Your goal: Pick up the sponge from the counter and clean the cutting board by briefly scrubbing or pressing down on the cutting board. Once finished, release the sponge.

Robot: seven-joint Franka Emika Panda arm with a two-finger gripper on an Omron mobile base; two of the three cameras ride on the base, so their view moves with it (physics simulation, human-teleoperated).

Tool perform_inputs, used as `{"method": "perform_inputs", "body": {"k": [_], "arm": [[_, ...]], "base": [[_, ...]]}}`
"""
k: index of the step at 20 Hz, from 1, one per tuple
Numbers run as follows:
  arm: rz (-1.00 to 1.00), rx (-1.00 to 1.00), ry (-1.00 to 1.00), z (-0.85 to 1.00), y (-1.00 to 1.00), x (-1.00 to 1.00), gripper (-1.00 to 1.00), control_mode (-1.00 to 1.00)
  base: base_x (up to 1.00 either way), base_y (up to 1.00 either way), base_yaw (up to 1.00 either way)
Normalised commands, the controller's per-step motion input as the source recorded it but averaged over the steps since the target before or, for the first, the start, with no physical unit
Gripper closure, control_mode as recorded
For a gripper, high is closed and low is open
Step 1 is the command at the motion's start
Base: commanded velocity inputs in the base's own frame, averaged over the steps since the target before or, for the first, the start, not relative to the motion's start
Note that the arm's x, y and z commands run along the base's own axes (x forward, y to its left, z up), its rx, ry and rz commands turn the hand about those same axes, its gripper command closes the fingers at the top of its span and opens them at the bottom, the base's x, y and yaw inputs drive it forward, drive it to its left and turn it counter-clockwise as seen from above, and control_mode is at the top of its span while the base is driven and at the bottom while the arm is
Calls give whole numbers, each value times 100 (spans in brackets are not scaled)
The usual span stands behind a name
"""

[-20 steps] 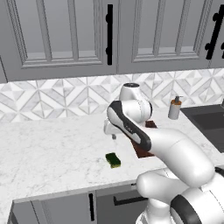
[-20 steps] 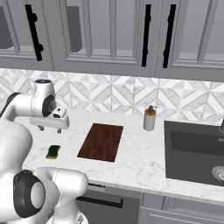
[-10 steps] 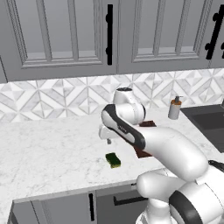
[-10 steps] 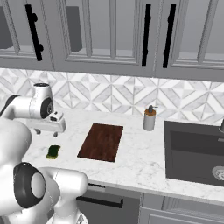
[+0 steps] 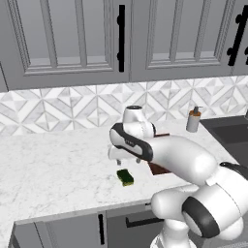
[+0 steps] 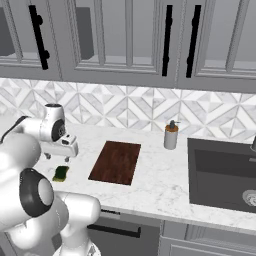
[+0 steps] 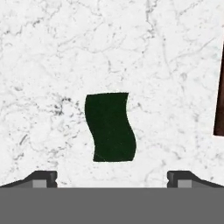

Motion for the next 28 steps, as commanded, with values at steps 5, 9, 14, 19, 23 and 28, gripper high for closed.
{"method": "perform_inputs", "body": {"k": [5, 9, 14, 19, 23, 28], "arm": [[0, -1, 2, -50, 7, 12, -100, -100], [0, -1, 3, -47, 7, 0, -100, -100], [0, 0, 2, -46, 0, 0, -100, -100], [0, 0, 0, -29, 0, 0, -100, -100], [0, 0, 0, -20, 4, 0, -100, -100], [0, 0, 0, -4, 0, 0, -100, -100]], "base": [[0, 0, 0], [0, 0, 0], [0, 0, 0], [0, 0, 0], [0, 0, 0], [0, 0, 0]]}}
